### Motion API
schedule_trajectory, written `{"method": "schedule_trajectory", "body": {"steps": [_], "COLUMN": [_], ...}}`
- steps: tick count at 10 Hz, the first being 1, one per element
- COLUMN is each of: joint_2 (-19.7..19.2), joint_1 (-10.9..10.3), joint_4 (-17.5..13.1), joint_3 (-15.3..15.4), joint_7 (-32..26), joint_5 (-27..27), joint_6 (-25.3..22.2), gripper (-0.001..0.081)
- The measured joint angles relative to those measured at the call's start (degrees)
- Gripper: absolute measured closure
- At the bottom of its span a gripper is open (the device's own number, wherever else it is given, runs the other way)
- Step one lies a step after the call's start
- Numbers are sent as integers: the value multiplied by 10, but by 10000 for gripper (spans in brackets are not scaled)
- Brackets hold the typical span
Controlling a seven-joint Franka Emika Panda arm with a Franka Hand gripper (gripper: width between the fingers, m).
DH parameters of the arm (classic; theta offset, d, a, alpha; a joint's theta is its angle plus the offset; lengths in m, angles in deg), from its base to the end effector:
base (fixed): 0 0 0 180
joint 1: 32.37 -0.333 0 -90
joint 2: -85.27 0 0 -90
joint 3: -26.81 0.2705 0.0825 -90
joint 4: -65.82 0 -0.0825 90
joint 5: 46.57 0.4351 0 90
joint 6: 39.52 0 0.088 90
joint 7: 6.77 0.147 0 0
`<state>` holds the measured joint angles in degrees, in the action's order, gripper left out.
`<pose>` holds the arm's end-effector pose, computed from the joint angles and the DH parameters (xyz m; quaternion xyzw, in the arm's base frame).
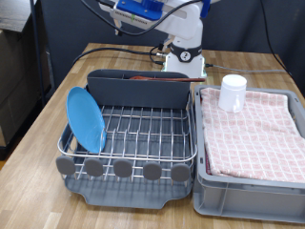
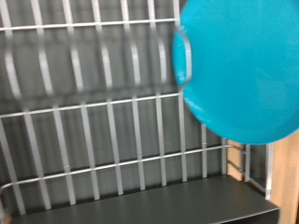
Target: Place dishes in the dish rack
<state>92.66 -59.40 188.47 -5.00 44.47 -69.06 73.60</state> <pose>0.5569 -0.0839 0.3441 0.9098 -0.3884 0.0340 0.1419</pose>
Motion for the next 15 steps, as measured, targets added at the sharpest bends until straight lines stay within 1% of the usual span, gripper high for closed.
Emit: {"method": "schedule_trajectory", "body": {"steps": [3, 7, 9, 11, 13, 14, 15], "joint_2": [11, 7, 0, -1, 1, 1, 1], "joint_1": [-9, -11, -15, -24, -34, -38, -38], "joint_4": [-1, -3, -14, -30, -41, -44, -44], "joint_3": [31, 36, 44, 57, 81, 84, 84], "joint_7": [21, 24, 11, 11, 31, 43, 42], "joint_5": [14, 24, 59, 96, 104, 104, 103], "joint_6": [-17, -21, -26, -56, -73, -79, -79], "gripper": [3, 3, 3, 3, 3, 3, 3]}}
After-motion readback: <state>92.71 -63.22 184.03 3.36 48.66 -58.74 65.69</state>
